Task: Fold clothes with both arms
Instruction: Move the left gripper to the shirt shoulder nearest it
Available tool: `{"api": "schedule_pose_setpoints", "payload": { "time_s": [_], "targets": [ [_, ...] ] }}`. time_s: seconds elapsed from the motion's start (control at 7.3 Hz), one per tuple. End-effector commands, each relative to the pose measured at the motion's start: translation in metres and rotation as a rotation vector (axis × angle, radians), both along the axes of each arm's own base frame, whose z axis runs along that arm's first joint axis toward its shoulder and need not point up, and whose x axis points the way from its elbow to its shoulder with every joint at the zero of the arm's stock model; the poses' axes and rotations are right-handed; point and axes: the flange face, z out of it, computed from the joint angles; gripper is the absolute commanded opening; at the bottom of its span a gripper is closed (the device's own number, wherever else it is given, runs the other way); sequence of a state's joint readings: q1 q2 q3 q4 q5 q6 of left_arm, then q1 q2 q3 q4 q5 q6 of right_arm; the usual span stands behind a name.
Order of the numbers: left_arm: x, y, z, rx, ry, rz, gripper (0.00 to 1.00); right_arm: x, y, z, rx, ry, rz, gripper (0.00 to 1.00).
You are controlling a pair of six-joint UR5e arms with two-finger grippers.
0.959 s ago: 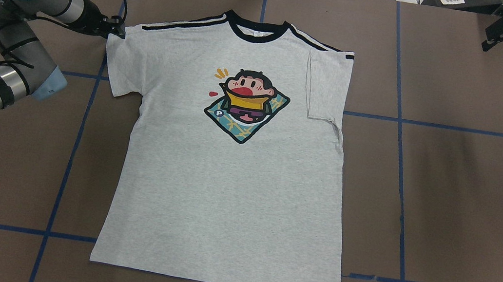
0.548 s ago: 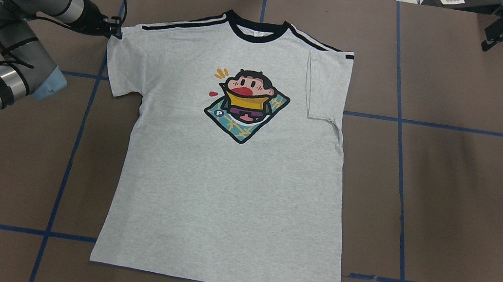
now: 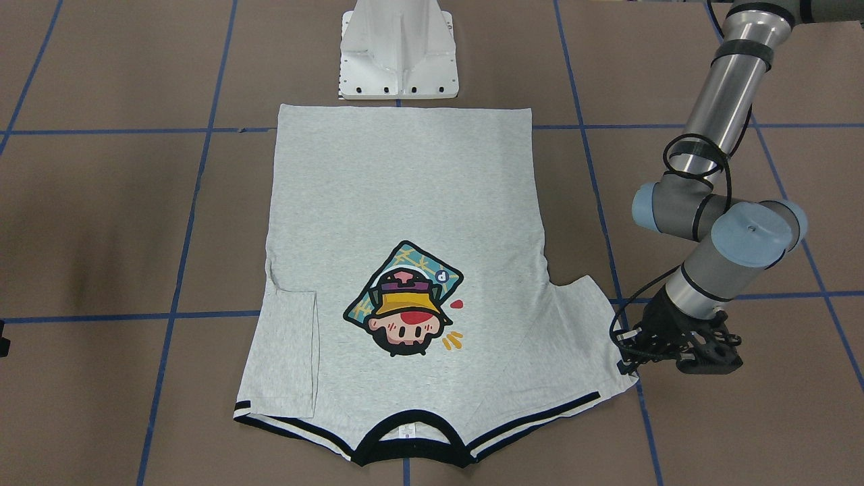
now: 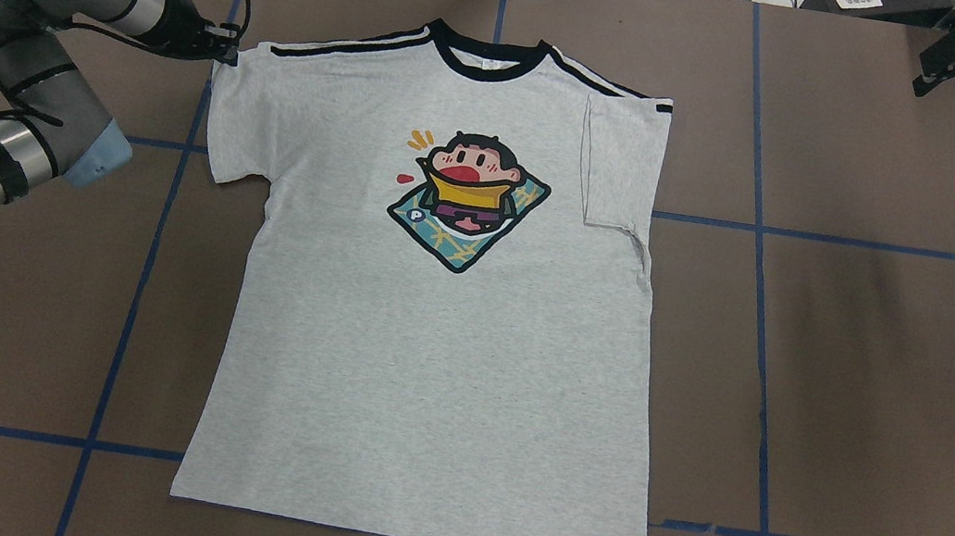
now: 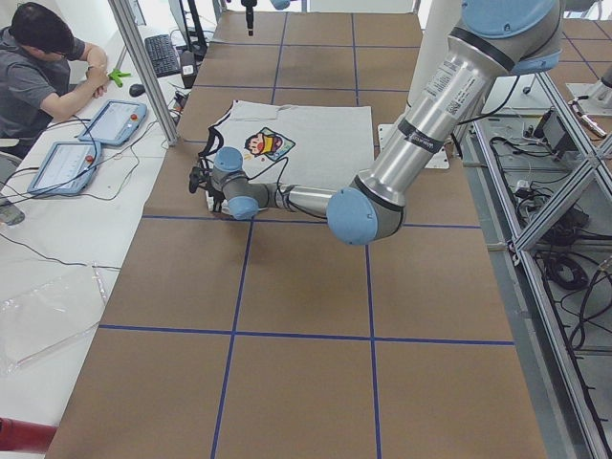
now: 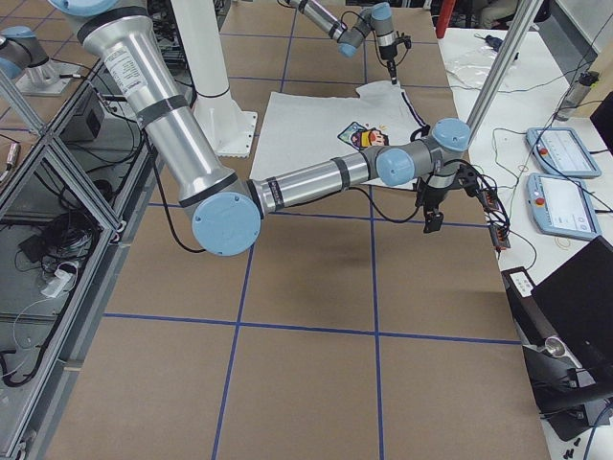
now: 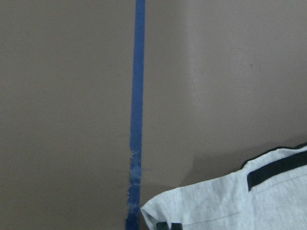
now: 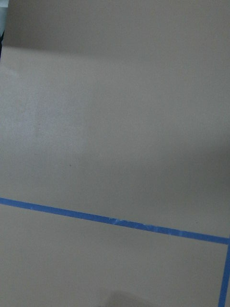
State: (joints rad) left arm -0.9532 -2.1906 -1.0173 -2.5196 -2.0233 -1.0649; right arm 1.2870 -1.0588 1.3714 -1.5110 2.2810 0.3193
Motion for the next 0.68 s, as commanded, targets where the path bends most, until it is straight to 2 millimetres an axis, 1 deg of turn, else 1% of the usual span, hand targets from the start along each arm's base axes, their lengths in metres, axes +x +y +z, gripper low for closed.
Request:
{"api": "schedule_pose_setpoints", "payload": {
  "time_s": [0.0, 0.14, 0.27, 0.41, 0.55],
  "targets": [
    [0.0, 0.003, -0.047, -0.013, 0.002, -0.003, 0.0, 0.0, 0.0, 0.001, -0.001, 0.0, 0.0, 1.0],
    [0.001, 0.002, -0.073, -0.033, -0.015, -0.008, 0.0, 0.0, 0.0, 0.001, -0.001, 0.0, 0.0, 1.0],
    [0.01, -0.001, -0.094, -0.089, 0.001, -0.036, 0.0, 0.0, 0.0, 0.002, -0.002, 0.001, 0.0, 1.0],
    [0.041, 0.008, -0.116, -0.103, 0.022, -0.055, 0.0, 0.0, 0.0, 0.001, 0.001, -0.001, 0.001, 1.0],
    [0.078, 0.014, -0.133, -0.126, 0.014, -0.079, 0.0, -0.001, 0.0, 0.001, 0.001, -0.001, -0.001, 1.0]
  ]
}}
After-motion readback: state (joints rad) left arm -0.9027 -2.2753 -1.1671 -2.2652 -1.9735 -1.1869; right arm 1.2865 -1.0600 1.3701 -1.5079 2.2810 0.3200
